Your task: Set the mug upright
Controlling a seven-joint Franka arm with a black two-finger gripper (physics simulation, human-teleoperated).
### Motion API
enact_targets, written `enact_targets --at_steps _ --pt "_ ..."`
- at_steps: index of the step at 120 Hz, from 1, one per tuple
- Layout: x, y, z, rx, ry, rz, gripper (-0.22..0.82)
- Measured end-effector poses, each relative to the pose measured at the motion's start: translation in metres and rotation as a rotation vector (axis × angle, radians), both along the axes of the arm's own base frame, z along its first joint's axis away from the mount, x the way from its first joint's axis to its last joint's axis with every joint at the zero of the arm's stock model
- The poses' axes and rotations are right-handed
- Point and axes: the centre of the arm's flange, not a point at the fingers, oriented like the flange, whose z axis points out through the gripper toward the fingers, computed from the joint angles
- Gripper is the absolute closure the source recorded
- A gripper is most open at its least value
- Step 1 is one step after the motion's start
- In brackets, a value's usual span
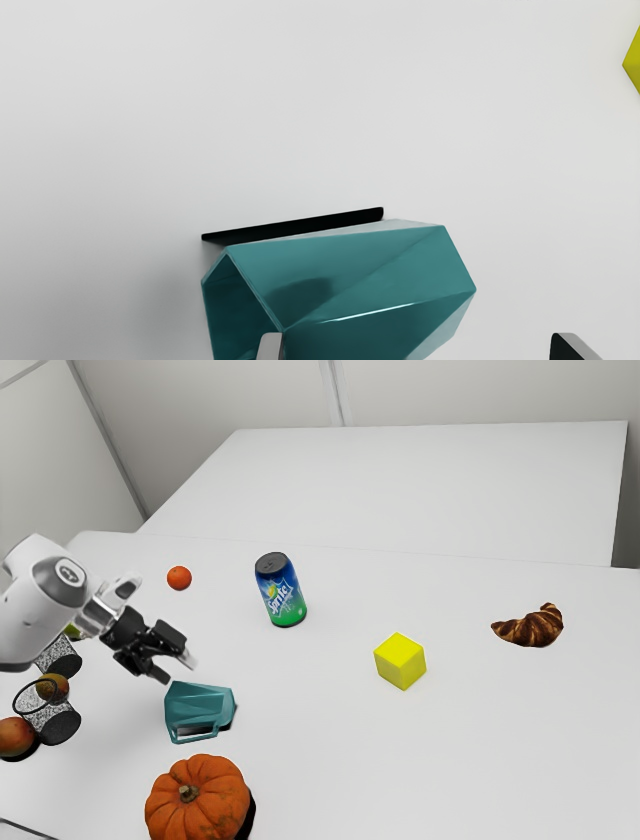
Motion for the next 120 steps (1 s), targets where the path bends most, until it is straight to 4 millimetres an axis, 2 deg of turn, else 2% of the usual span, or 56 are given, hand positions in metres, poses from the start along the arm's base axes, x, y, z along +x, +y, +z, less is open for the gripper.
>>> enact_targets --at_steps 48,76,107,120 --pt "-0.004 0.007 -0.035 -0.085 -0.042 0.038 0.03" --pt "-0.010 0.002 -0.054 -0.148 -0.075 0.065 0.03" --pt "-0.014 -0.003 -0.062 -0.204 -0.135 0.074 0.03" --pt "-0.014 -0.004 -0.062 -0.217 -0.159 0.070 0.09"
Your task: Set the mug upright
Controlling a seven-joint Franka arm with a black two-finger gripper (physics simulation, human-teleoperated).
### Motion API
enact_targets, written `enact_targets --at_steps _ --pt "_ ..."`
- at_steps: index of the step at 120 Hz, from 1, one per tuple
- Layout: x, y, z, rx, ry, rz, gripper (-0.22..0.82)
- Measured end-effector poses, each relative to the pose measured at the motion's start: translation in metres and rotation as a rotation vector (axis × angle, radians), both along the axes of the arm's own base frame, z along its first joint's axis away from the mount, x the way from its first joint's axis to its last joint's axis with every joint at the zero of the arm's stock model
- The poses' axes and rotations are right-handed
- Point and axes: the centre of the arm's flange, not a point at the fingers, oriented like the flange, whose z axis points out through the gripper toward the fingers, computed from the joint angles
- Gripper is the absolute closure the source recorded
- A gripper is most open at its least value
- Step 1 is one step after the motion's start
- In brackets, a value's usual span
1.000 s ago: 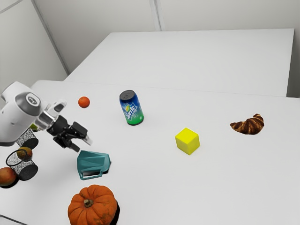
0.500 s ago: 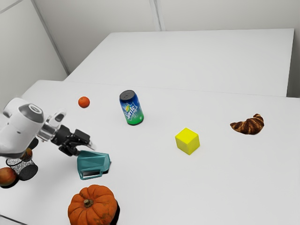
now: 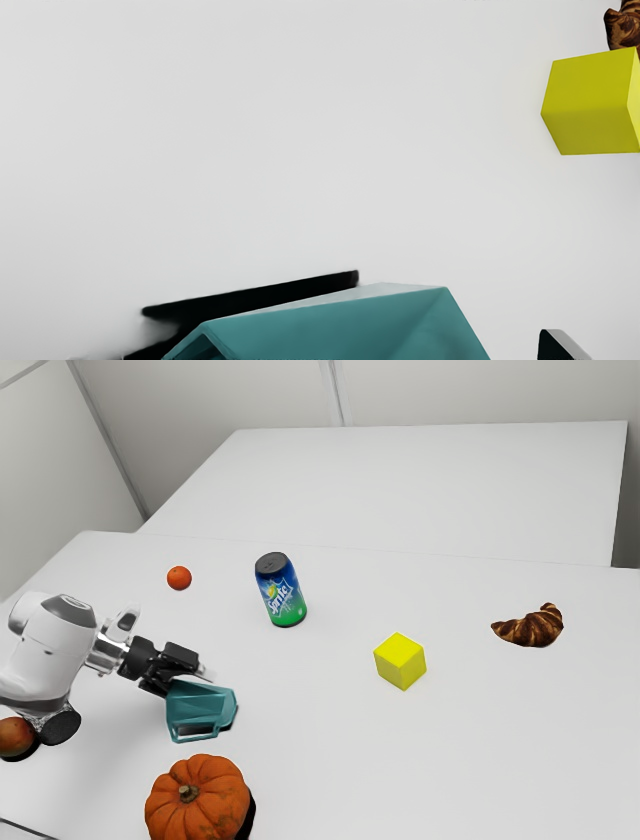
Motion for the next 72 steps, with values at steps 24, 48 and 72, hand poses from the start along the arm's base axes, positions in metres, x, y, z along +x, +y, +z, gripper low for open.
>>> enact_targets --at_steps 24,48,72 --pt "0.001 -0.001 0.001 -0.002 -0.036 -0.020 0.40" --pt "0.001 -0.002 0.003 0.007 -0.061 -0.044 0.63" --pt "0.005 -0.008 0.018 0.023 -0.106 -0.075 0.73"
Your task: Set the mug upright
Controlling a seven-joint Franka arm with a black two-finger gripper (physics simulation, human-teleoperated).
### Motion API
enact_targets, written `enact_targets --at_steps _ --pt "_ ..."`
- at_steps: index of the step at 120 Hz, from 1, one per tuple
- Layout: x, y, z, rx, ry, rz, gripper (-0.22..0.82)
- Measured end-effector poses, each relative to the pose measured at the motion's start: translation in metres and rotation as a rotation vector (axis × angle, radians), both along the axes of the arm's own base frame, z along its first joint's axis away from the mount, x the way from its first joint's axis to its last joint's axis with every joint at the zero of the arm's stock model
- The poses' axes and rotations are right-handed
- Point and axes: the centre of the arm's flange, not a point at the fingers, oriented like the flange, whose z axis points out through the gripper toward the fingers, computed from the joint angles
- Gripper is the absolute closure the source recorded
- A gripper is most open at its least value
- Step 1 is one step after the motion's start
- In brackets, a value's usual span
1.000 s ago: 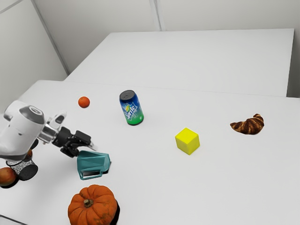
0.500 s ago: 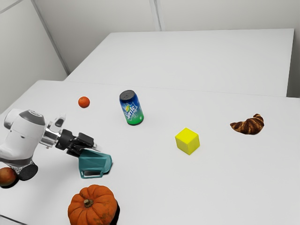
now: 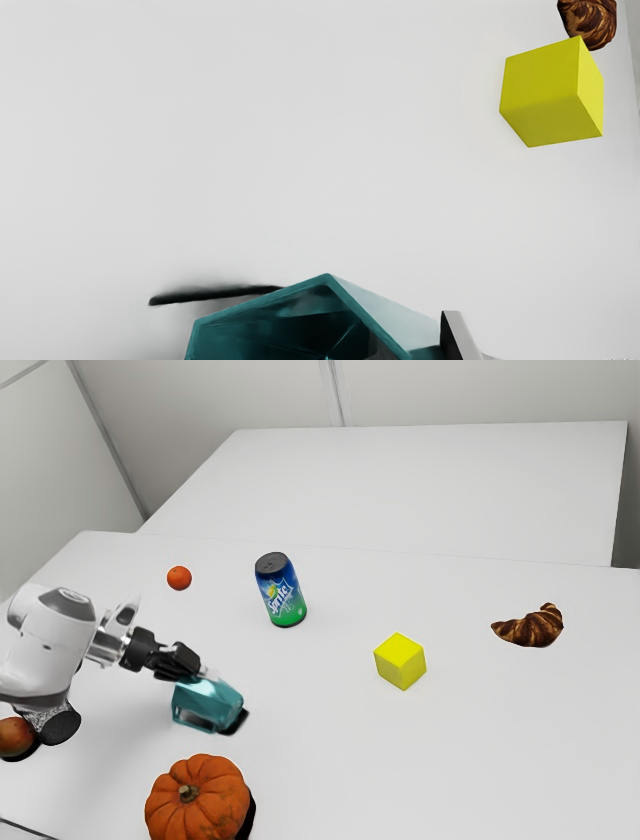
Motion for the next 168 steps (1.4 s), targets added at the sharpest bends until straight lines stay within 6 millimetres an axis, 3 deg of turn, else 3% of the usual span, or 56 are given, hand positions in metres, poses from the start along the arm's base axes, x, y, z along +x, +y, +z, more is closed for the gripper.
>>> enact_targets --at_steps 35,50,73,90,131,168 --pt "0.008 -0.010 0.028 0.018 -0.070 -0.041 0.76" --pt "0.023 -0.027 0.047 0.043 -0.102 -0.091 0.76" --pt "0.061 -0.052 0.101 0.211 -0.117 -0.264 0.77" --pt "0.071 -0.070 0.123 0.332 -0.044 -0.353 0.77" --pt "0.071 -0.116 0.129 0.595 0.130 -0.387 0.78" --pt "0.064 -0.129 0.095 0.704 0.153 -0.255 0.78"
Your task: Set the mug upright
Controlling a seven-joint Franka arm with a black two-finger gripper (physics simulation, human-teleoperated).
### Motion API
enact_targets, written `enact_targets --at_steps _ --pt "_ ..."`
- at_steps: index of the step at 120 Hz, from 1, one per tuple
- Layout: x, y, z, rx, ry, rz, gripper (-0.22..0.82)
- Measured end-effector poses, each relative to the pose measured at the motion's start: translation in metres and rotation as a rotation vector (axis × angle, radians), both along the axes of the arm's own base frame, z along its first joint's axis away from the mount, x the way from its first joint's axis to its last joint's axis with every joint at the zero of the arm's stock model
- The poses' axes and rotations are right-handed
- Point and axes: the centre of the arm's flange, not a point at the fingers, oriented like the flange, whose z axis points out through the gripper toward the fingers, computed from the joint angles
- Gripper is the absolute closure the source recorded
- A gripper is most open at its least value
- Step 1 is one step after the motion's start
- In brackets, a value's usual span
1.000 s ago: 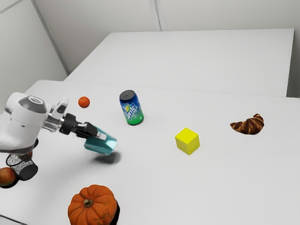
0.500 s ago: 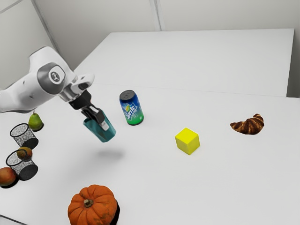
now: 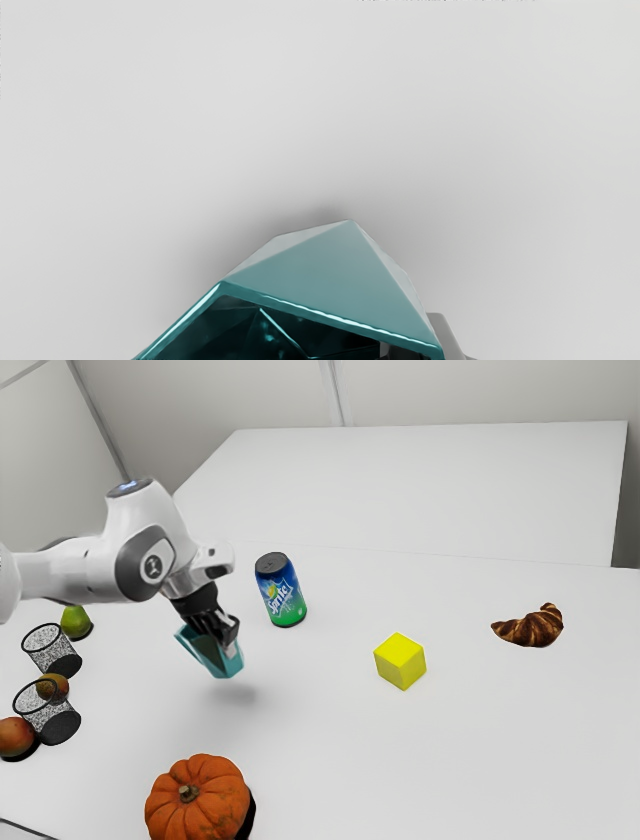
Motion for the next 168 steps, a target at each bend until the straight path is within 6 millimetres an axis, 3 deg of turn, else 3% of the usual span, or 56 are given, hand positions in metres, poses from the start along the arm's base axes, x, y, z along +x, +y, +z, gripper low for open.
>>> enact_targets --at_steps 18,58,118,151,168 --pt "-0.005 -0.004 -0.022 0.016 -0.026 0.056 0.78" --pt "0.001 -0.002 -0.049 0.047 -0.058 0.149 0.78" --pt "0.005 -0.007 -0.070 0.065 -0.046 0.225 0.78" --pt "0.006 -0.008 -0.063 0.053 -0.059 0.249 0.47" --pt "0.007 -0.009 -0.046 0.048 -0.092 0.252 0.30"
